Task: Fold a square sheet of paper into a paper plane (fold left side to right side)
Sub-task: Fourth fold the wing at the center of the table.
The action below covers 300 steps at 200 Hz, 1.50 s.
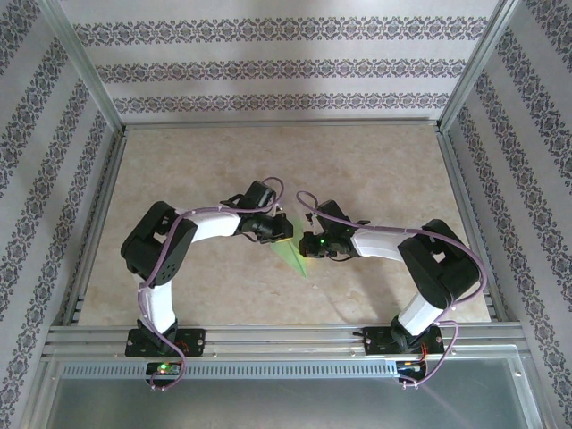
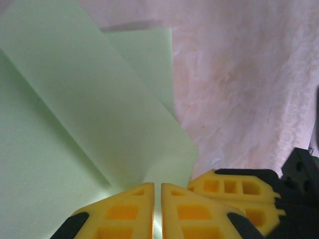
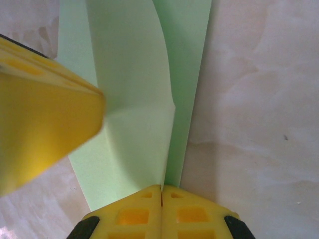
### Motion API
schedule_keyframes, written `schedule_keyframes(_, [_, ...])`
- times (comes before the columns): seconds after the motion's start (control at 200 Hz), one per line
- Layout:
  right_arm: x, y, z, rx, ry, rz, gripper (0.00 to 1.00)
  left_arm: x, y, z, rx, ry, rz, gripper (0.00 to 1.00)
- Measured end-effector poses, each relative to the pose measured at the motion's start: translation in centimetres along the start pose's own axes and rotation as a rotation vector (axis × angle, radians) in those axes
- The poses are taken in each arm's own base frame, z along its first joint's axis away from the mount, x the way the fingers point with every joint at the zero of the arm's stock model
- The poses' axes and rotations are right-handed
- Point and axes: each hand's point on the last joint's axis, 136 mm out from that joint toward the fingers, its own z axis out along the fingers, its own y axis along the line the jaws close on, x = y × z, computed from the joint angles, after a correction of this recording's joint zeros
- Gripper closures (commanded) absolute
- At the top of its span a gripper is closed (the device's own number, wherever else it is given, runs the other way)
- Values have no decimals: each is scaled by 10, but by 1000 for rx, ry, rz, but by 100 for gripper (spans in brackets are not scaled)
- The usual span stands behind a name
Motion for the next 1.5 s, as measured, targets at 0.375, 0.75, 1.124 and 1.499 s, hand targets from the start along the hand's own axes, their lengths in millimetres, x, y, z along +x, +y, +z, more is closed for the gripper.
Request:
schedule_keyframes(0.375, [0, 0, 0, 13, 6, -16, 100, -2, 7, 7, -24, 5, 2, 88])
schedule_keyframes(0.75, [0, 0, 0, 18, 14, -16, 100, -5, 13, 13, -48, 5, 0, 88])
schedule_keyframes(1.124, [-2, 1, -3, 24, 28, -1, 85, -5, 13, 13, -52, 9, 15, 88])
schedule_keyframes(1.499, [-19, 10, -43, -28, -30, 51, 75, -5, 13, 13, -54, 10, 14, 89])
